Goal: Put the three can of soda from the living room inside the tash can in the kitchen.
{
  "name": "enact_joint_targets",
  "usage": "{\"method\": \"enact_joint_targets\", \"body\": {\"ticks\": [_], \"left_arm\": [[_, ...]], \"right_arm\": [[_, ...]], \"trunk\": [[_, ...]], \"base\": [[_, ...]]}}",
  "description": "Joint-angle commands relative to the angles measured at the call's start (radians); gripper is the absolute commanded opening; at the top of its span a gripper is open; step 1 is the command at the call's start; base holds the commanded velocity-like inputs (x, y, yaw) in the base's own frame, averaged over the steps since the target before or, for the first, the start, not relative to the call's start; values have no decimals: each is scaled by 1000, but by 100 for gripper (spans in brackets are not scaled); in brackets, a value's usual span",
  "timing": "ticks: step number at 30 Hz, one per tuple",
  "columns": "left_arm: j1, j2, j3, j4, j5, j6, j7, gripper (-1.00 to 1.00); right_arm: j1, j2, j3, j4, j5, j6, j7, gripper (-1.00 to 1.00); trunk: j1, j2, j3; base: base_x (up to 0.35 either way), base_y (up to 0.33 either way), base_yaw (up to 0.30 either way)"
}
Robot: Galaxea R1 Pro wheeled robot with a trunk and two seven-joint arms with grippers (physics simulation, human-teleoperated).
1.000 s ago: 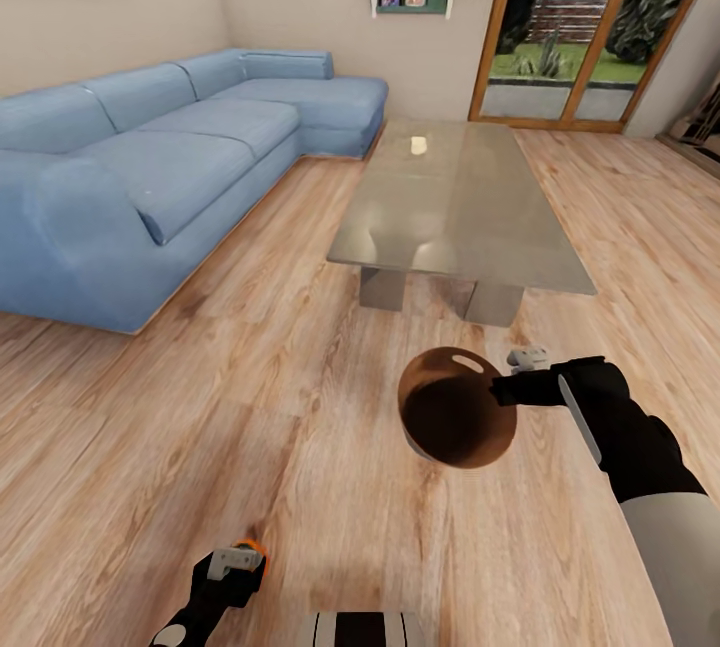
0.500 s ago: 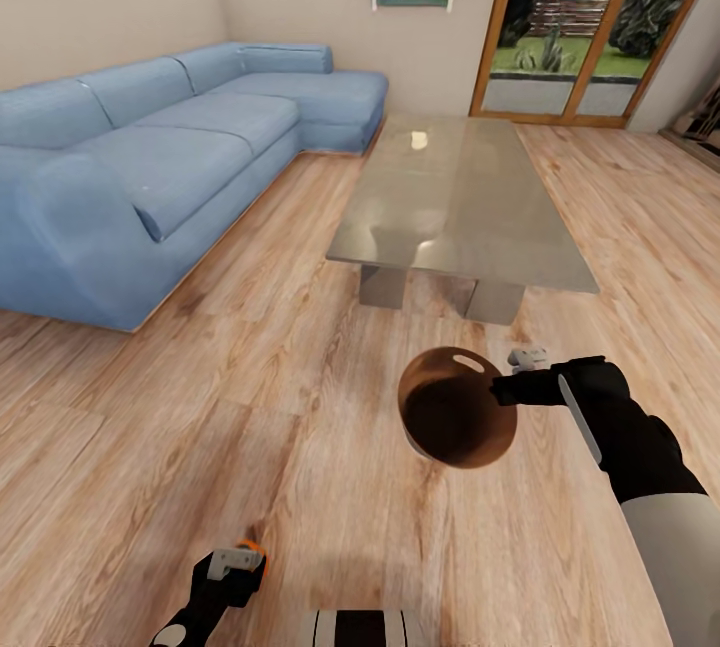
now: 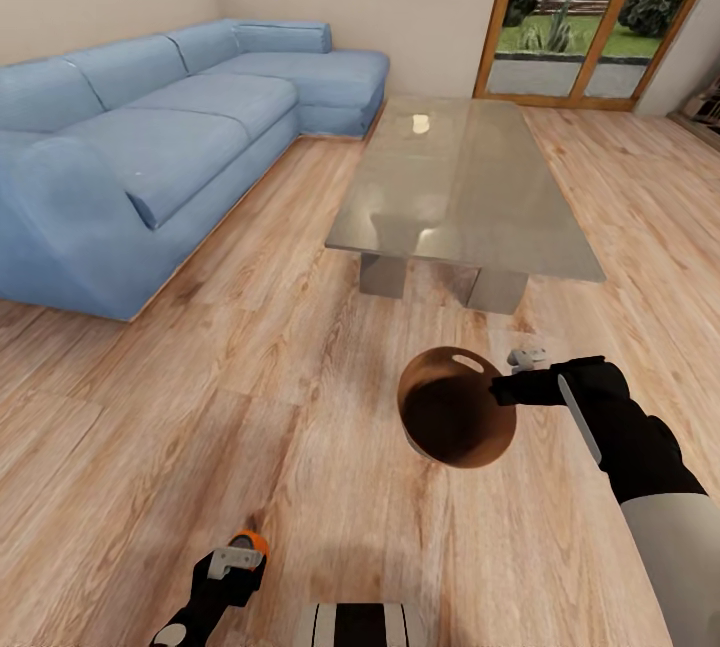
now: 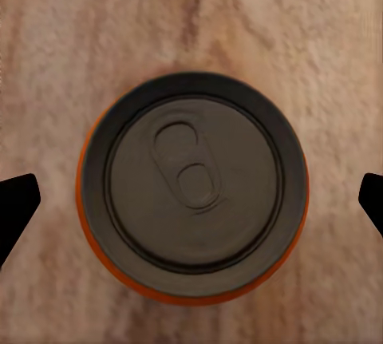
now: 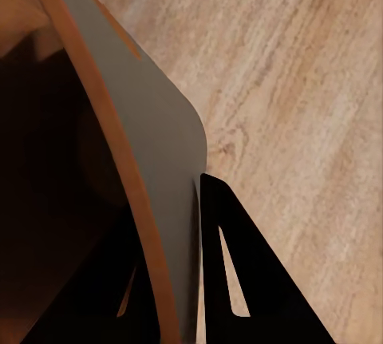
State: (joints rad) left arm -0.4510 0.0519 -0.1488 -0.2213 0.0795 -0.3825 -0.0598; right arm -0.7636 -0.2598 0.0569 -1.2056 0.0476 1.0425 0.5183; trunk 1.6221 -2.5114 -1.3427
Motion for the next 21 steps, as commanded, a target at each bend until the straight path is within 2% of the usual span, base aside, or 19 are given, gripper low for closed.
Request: {"method": "enact_joint_targets", "body": {"ticks": [1,6,7,21], "left_arm": [[0,0,0,-1,0,0,0,100],[0,0,1,-5,1,0,0,100],[0,0,1,-6,2,0,1,-100],[0,0,1,-8,2,0,3,-100]], "right_arm": [[0,0,0,0,-23,5,7,-100],[0,-1,0,0,-23,5,7,-100],[0,-1,-1,0,-23,5,7,-100],[0,0,-1,0,-23,5,8,-100]], "trunk": [[0,0,0],[0,0,0],[0,0,0],[0,0,0]], "base": [[0,0,0],[0,0,0],[0,0,0],[0,0,0]]}}
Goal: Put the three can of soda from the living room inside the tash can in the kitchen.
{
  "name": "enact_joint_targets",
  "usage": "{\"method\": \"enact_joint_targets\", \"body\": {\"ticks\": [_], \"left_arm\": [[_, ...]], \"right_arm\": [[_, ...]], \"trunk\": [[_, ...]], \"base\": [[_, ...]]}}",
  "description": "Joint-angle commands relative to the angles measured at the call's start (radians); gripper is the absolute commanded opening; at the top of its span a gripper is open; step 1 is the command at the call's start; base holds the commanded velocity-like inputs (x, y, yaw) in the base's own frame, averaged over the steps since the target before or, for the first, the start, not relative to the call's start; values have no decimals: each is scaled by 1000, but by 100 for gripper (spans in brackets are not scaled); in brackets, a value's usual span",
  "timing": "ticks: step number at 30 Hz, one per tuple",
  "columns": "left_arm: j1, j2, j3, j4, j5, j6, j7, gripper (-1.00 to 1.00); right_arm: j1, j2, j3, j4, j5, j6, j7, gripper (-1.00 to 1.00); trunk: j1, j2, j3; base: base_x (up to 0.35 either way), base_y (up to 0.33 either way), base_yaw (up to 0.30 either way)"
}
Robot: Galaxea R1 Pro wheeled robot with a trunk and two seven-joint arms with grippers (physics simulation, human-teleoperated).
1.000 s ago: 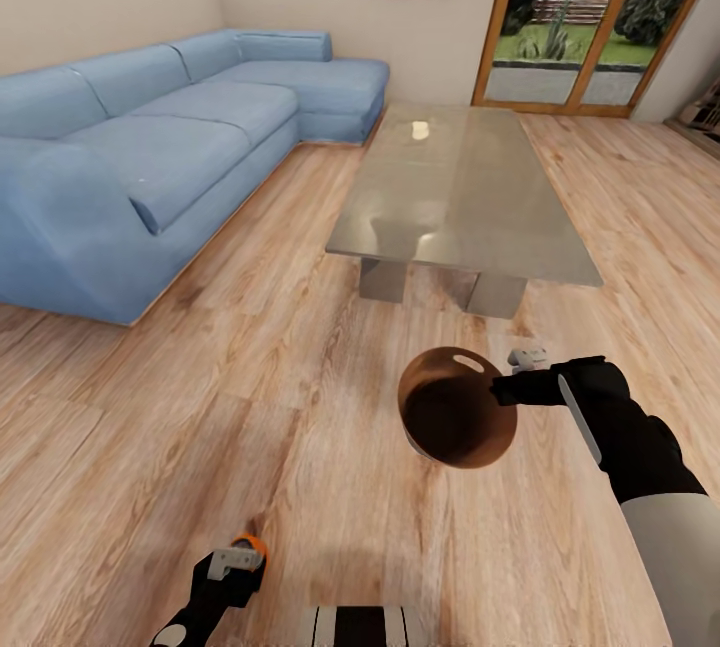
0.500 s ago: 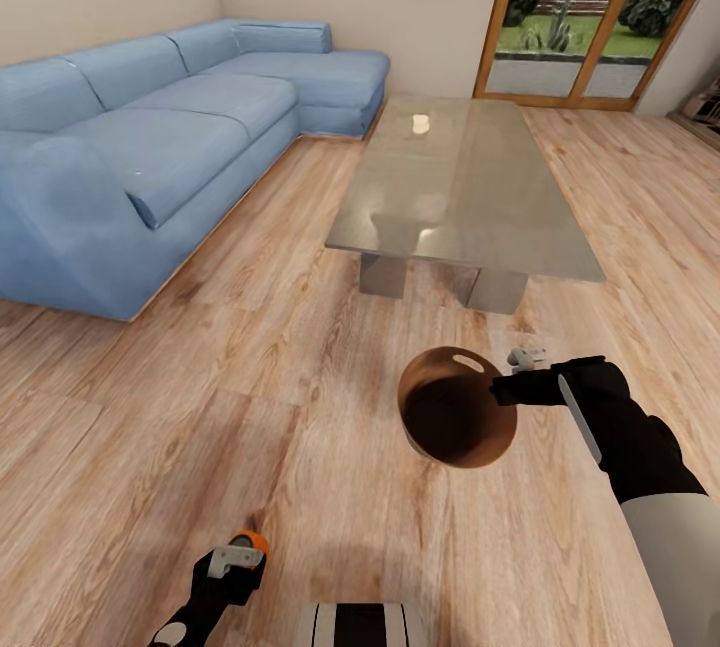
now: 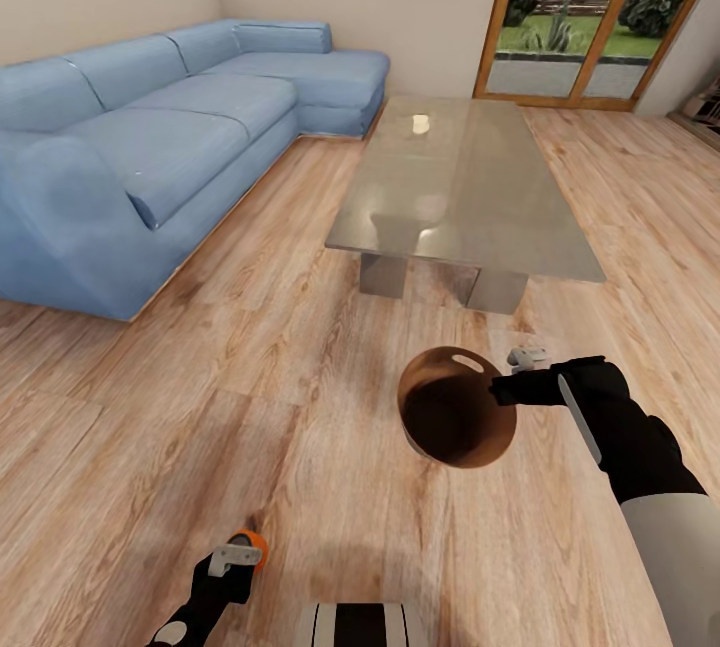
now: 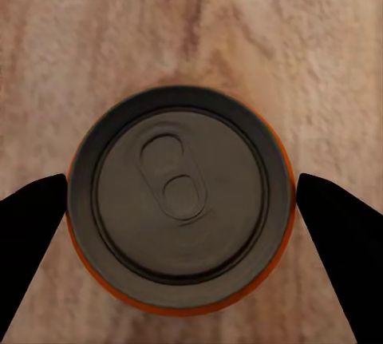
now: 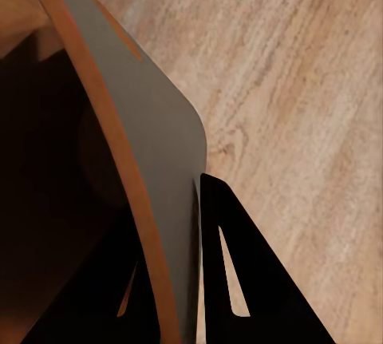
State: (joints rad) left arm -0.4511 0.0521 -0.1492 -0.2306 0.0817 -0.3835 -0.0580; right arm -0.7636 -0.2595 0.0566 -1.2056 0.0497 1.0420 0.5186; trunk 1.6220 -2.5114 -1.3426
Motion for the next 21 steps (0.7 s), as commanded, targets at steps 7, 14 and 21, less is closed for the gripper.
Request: {"method": "enact_joint_targets", "body": {"ticks": [7,14,21], "left_arm": [[0,0,1,2,-3,4,1,-100],[0,0,0,2,-3,5,0,-100],[0,0,0,3,-4,6,0,-100]], "right_arm": [[0,0,0,0,-25,5,7,-100],[0,0,0,0,-25,5,7,-100],[1,0,0,0,-26,5,6,-100]], "trunk": [[-2,1,19],[-5,3,46],[-9,4,74]], "base": [[0,0,0],[0,0,0],[0,0,0]]}}
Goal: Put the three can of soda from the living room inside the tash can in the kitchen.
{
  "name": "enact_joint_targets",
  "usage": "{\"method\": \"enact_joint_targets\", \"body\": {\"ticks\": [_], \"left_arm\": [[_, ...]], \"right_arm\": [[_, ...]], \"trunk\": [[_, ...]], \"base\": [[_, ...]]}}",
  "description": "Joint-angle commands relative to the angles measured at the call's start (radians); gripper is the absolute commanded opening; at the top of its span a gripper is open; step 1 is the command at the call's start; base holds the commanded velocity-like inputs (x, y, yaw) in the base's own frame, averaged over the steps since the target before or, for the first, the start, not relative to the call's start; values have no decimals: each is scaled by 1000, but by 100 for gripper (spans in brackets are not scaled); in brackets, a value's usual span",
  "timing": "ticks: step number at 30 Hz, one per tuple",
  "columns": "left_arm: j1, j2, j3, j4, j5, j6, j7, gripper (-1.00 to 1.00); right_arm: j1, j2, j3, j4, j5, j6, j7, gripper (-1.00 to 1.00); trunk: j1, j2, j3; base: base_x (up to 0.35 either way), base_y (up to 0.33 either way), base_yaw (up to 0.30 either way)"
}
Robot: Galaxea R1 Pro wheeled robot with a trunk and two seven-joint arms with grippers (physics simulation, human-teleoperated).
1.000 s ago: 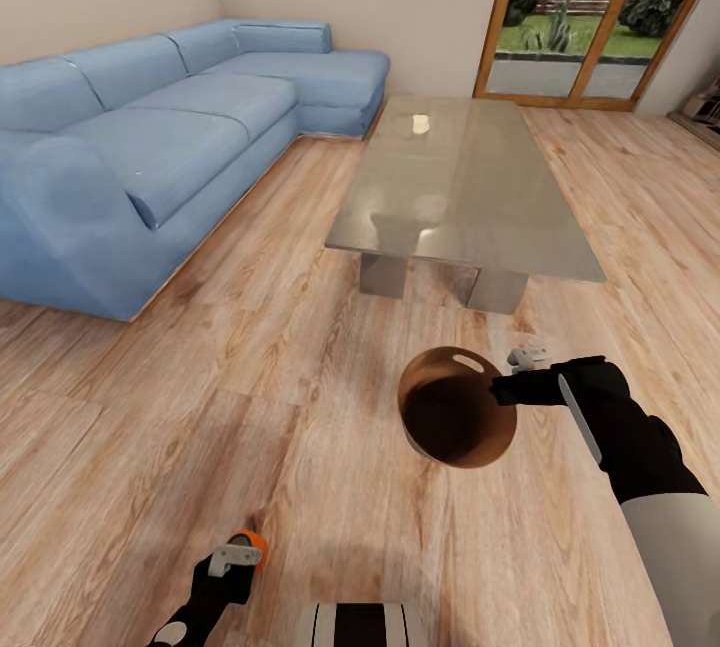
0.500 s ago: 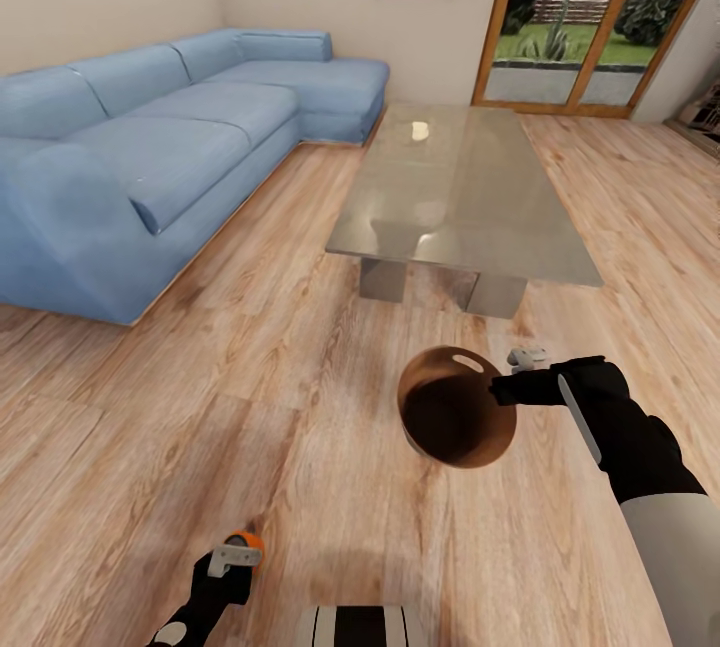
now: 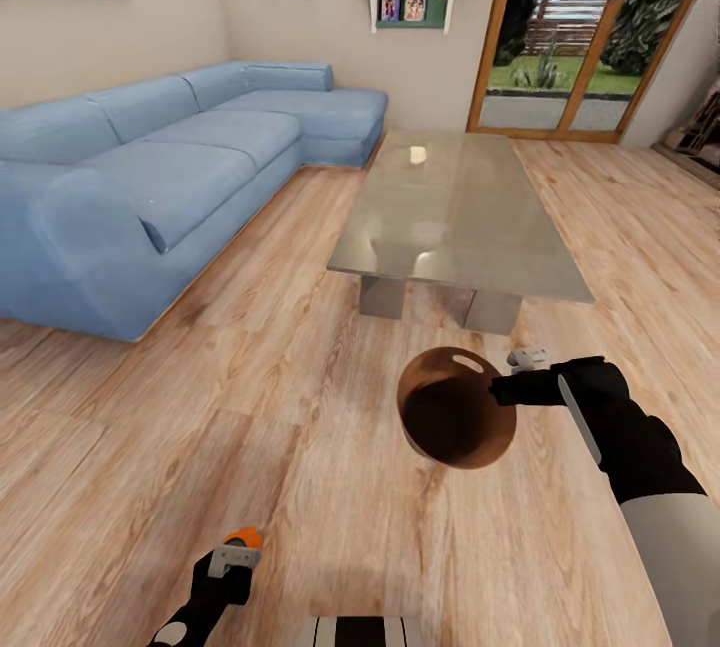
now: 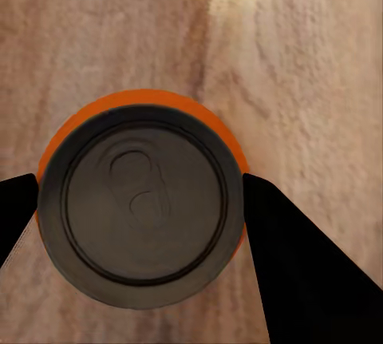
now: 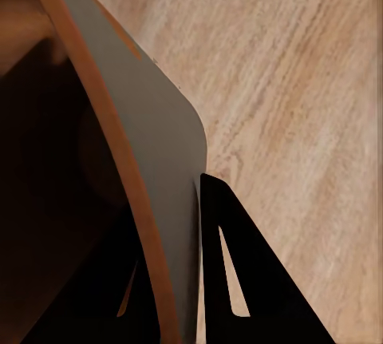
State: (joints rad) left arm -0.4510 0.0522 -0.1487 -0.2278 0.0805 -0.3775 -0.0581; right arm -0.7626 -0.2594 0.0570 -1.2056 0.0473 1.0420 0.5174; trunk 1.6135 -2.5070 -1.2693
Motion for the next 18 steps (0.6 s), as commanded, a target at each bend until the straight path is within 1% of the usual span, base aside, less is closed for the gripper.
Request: {"method": "enact_joint_targets", "body": {"ticks": [1,8,11,18], "left_arm": [[0,0,0,0,-2,0,1,-100],[0,0,0,0,-2,0,0,-100],[0,0,0,1,-3,1,-1,-100],[-1,0,-1,0,-3,2,-3,-100]], "right_arm": [[0,0,0,0,-24,5,7,-100],[1,0,1,0,-26,5,7,-100],[13,0,1,0,-27,5,8,-100],[23,1,3,0,-27,5,25,-100]], "trunk": [[0,0,4],[-4,2,31],[-5,3,43],[-8,4,70]], "base": [[0,0,0],[0,0,0],[0,0,0],[0,0,0]]}}
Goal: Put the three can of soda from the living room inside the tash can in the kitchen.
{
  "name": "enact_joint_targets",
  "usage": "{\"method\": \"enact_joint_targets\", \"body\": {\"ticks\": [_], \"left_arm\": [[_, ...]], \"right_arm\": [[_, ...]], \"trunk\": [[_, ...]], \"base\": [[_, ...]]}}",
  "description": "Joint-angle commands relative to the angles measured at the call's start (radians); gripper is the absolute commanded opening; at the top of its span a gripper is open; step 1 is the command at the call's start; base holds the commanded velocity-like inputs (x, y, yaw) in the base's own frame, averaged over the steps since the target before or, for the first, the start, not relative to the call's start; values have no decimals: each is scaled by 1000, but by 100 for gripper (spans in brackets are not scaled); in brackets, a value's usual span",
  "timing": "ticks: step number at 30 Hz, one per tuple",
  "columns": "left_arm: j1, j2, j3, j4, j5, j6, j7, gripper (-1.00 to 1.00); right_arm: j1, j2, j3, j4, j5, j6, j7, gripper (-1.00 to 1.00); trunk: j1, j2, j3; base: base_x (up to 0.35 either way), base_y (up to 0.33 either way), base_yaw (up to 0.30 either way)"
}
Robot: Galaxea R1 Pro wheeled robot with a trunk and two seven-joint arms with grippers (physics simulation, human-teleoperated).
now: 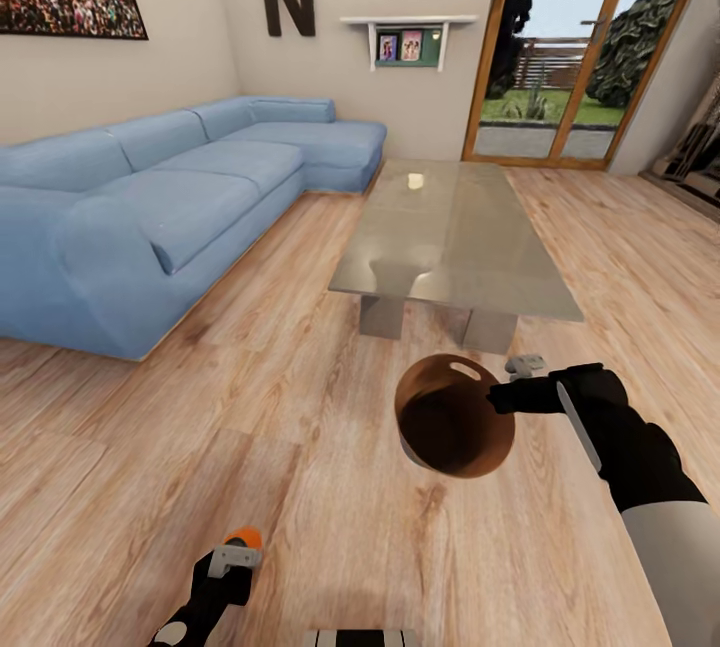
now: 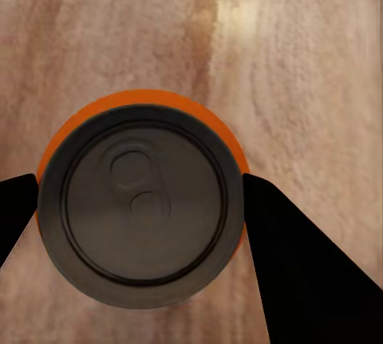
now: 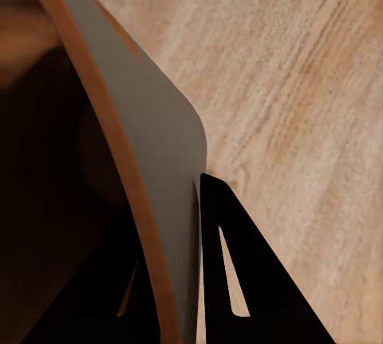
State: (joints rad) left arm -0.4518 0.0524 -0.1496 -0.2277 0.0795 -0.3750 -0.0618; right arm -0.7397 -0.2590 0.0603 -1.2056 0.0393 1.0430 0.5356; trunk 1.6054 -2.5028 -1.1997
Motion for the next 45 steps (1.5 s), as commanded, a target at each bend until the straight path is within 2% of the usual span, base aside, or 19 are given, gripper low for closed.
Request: {"method": "enact_joint_targets", "body": {"ticks": [1,5,8,13,14,16,17,18,20,22,24,25,28,29,31,34,37,43,45], "left_arm": [[0,0,0,0,-2,0,0,-100],[-1,2,-1,-1,0,24,-4,-100],[-6,7,1,-56,5,154,-48,-100],[-9,14,8,-336,12,434,-139,-100],[-9,18,10,-443,12,528,-172,-100],[-12,49,13,-634,13,708,-262,-100],[-17,63,13,-677,13,753,-287,-100],[-41,97,14,-750,16,845,-343,-100],[-86,128,15,-804,25,937,-407,-100],[-177,160,16,-850,45,1066,-522,-100],[-318,179,15,-847,54,1193,-659,-100],[-384,183,13,-813,57,1231,-705,-100],[-478,183,7,-752,59,1265,-753,-100],[-537,181,5,-718,61,1280,-781,-100],[-640,164,2,-676,62,1322,-846,-100],[-753,103,-30,-655,61,1386,-927,-100],[-841,41,-128,-637,61,1422,-967,-100],[-893,-108,-245,-570,55,1422,-977,-100],[-895,-125,-272,-564,53,1422,-975,-100]], "right_arm": [[0,0,0,0,-19,4,7,-100],[0,2,3,1,-20,4,8,-100],[0,0,2,11,-21,4,8,-100],[0,-6,3,17,-20,4,10,-100],[0,-8,4,19,-20,4,15,-100],[0,-10,10,34,-19,4,50,-100],[0,-10,14,40,-19,4,63,-100],[0,-10,23,52,-18,4,86,-100],[-1,-10,35,64,-17,4,102,-100],[-1,-10,55,89,-17,4,117,-100],[-2,-10,79,157,-16,4,127,-100],[-6,-8,96,223,-14,4,130,-100],[-25,-2,130,330,-13,4,133,-100],[-53,1,160,389,-13,4,134,-100],[-107,8,215,472,-13,4,136,-100],[-138,35,250,539,-10,4,136,-100],[-164,58,261,582,-9,4,135,-100],[-224,115,267,639,-8,4,133,-100],[-231,124,267,643,-8,4,133,-100]], "trunk": [[0,0,4],[-2,1,20],[-4,2,31],[-9,10,50],[-13,17,53],[-21,31,59],[-25,38,62],[-28,45,65],[-36,59,72],[-44,73,78],[-51,87,84],[-51,87,84],[-51,87,84],[-51,87,84],[-51,87,84],[-51,87,84],[-51,87,84],[-51,87,84],[-51,87,84]], "base": [[0,0,0],[0,0,0],[0,0,0],[0,0,0],[0,0,0],[0,0,0],[0,0,0],[0,0,0],[0,0,0],[0,0,0],[0,0,0],[0,0,0],[0,0,0],[0,0,0],[0,0,0],[0,0,0],[0,0,0],[0,0,0],[0,0,0]]}}
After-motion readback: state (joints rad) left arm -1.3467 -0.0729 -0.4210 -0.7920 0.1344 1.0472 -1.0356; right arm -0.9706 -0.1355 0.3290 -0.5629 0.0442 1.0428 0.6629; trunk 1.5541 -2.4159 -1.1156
